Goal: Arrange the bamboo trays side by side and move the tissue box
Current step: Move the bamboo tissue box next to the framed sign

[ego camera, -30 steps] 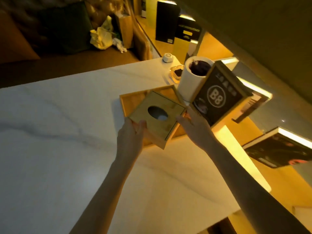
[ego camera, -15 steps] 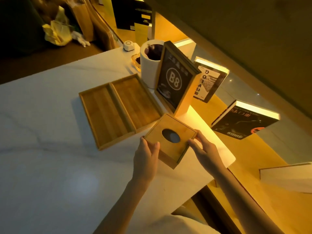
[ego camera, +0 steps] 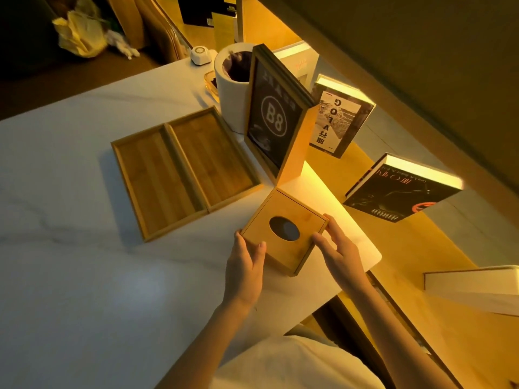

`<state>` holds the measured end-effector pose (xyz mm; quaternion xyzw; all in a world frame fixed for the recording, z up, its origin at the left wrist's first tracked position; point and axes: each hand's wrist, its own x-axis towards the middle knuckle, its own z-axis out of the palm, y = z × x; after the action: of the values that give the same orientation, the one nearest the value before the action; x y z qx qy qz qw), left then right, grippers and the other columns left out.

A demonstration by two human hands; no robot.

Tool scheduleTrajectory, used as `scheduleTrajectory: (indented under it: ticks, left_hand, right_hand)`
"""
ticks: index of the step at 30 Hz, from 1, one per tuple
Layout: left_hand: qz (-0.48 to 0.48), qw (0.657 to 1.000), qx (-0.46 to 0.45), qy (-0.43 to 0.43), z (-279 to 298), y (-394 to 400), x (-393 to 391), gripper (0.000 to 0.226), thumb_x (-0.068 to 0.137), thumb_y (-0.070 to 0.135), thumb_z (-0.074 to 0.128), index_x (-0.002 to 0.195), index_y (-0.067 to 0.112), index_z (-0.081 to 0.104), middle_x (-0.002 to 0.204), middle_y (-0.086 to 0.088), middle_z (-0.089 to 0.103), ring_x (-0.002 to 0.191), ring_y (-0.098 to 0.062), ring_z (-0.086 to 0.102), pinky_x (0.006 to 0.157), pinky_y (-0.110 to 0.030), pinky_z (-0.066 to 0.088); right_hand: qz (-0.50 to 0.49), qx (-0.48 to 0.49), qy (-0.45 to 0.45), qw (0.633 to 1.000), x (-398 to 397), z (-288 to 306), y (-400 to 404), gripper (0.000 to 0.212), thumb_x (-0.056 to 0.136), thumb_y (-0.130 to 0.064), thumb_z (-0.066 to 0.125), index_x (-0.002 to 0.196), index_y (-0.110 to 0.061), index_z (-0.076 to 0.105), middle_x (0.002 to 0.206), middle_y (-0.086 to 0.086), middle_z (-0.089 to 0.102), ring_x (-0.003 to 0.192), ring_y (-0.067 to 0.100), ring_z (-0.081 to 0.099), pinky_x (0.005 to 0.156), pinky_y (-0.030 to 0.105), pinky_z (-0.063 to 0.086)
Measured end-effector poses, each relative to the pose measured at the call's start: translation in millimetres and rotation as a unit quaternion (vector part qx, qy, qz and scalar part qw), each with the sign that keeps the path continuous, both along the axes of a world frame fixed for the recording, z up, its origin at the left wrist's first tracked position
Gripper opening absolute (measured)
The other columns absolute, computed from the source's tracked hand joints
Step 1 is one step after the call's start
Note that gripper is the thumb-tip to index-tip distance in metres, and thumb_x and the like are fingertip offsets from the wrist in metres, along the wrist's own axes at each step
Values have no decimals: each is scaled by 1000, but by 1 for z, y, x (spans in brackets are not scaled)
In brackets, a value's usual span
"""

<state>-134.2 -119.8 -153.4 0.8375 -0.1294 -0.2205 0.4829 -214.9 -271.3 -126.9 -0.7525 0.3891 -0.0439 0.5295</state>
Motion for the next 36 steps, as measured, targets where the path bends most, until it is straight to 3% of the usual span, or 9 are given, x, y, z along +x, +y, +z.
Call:
scheduleTrajectory:
  ticks: [2, 4, 10, 12, 14, 17, 21, 30, 36]
  left_hand:
    - [-1, 1000, 6, -5, 0, -1, 0, 47, 90, 27, 45, 131, 8, 32, 121, -10, 59, 98, -12, 59, 68, 2, 46]
    - [-1, 1000, 12, -9, 0, -2, 0, 46, 91, 25, 45, 131, 8, 32, 121, -11, 58, 95, -8, 56, 64, 4, 44]
    - [-11, 999, 41, 0, 0, -3, 0, 62, 91, 28, 42, 142, 9, 11, 138, -12, 45, 119, -19, 50, 69, 7, 38]
    - [-12, 998, 54, -19, 6, -3, -3, 68, 92, 33, 40, 142, 13, 0, 151, -11, 25, 134, -21, 35, 91, -8, 40]
    - [-13, 991, 89, -100, 10, -2, -9, 73, 88, 47, 35, 139, 19, -10, 155, -2, -1, 142, -18, 9, 109, -27, 27]
    - [-31, 977, 137, -162, 9, -4, -21, 79, 77, 72, 8, 133, 20, -14, 146, 5, -12, 137, -12, -4, 112, -31, 10]
    - [-53, 971, 179, -147, 4, -8, -25, 87, 68, 74, -12, 132, 16, -14, 144, 1, -17, 136, -14, -8, 109, -30, 2]
    - [-137, 957, 207, -152, 13, -9, 10, 71, 90, 48, 28, 132, 17, -21, 147, -1, -23, 143, -21, -6, 115, -32, 8]
    - [-172, 942, 220, -185, 15, -5, 19, 70, 86, 58, 18, 130, 20, -21, 140, 2, -26, 140, -17, -12, 115, -35, 4]
  right_hand:
    - [-5, 4, -2, 1000, 0, -4, 0, 75, 79, -60, 42, 141, -21, 29, 150, 4, 34, 138, 27, 29, 108, 49, 30]
    - [-11, 8, -7, 1000, 0, -7, 0, 66, 84, -50, 46, 141, -20, 29, 149, 4, 35, 137, 27, 29, 108, 48, 30]
    - [2, -2, 0, 1000, 0, -10, -1, 63, 86, -41, 44, 142, -20, 26, 150, 4, 33, 138, 26, 29, 108, 47, 30]
    - [14, -28, 22, 999, -1, -12, -3, 65, 88, -43, 42, 144, -21, 18, 153, 4, 26, 140, 26, 24, 110, 46, 27]
    - [35, -90, 32, 995, -2, -13, -2, 66, 91, -46, 40, 145, -24, 10, 156, 2, 17, 142, 24, 17, 113, 43, 22]
    - [96, -185, 40, 977, -6, -17, 1, 66, 85, -56, 25, 142, -31, 2, 156, -4, 7, 144, 19, 6, 117, 42, 10]
    - [107, -236, 69, 963, -8, -25, 6, 73, 76, -73, -1, 139, -35, -9, 147, -16, -9, 138, 7, -11, 112, 32, -5]
    - [87, -268, 116, 952, -18, -27, 29, 73, 75, -72, -1, 135, -34, -16, 147, -13, -12, 136, 7, -11, 112, 32, -2]
    - [83, -298, 130, 942, -18, -24, 37, 69, 80, -66, -2, 138, -30, -11, 148, -11, -13, 138, 11, -14, 114, 36, -5]
